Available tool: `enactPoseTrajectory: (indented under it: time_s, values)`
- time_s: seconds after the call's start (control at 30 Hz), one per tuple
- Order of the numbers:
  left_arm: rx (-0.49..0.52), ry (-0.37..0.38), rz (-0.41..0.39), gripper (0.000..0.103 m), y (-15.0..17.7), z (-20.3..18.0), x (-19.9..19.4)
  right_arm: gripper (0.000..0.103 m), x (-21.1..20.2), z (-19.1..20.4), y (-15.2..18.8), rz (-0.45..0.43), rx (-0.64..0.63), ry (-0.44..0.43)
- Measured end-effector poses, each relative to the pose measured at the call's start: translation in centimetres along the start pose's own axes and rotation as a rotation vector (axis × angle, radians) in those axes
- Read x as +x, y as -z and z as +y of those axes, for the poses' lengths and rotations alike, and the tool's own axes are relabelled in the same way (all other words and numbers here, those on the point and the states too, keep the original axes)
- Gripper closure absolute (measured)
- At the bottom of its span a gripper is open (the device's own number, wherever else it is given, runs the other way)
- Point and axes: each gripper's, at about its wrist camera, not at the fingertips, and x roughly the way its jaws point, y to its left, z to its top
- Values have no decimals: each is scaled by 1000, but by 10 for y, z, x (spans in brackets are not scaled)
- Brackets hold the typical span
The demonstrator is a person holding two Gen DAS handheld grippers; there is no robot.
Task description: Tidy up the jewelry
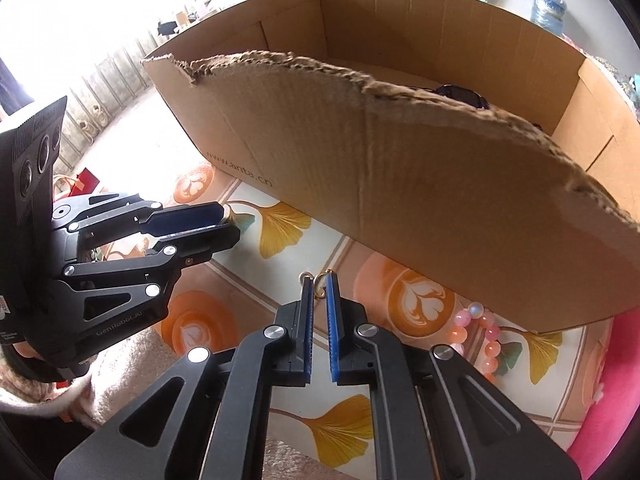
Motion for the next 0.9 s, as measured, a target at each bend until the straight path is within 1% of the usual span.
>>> enactPoseTrajectory:
  time_s: [0.03,0.07,0.1,0.2,0.4,0.5,0.63,0.7,0.8,0.9]
  values:
    - [1,-6,2,76,0,-1,0,92,-3,-3,1,-8,16,3]
    - [3,-13,5,73,0,-1,0,86,-5,-6,2,-15,30,9]
    - [4,-19,7,72,0,-2,0,81,-8,-9,4,-24,42,16]
    - [2,-32,15,67,0,-3,0,74,-17,-18,8,-47,80,32]
    - [0,-50,27,63,-1,-4,1,66,-29,-34,17,-69,140,65]
    - [3,-54,22,61,-2,-7,-1,65,-32,-40,23,-79,167,90]
    - [23,-27,-26,61,0,-11,-9,65,-40,-51,34,-86,220,107]
    - [40,9,-46,61,2,-14,-13,65,-40,-57,37,-89,240,110]
    - [72,57,-53,61,3,-22,-11,65,-38,-62,41,-95,262,115]
    - [98,102,-47,61,1,-30,-6,65,-34,-69,45,-102,284,102]
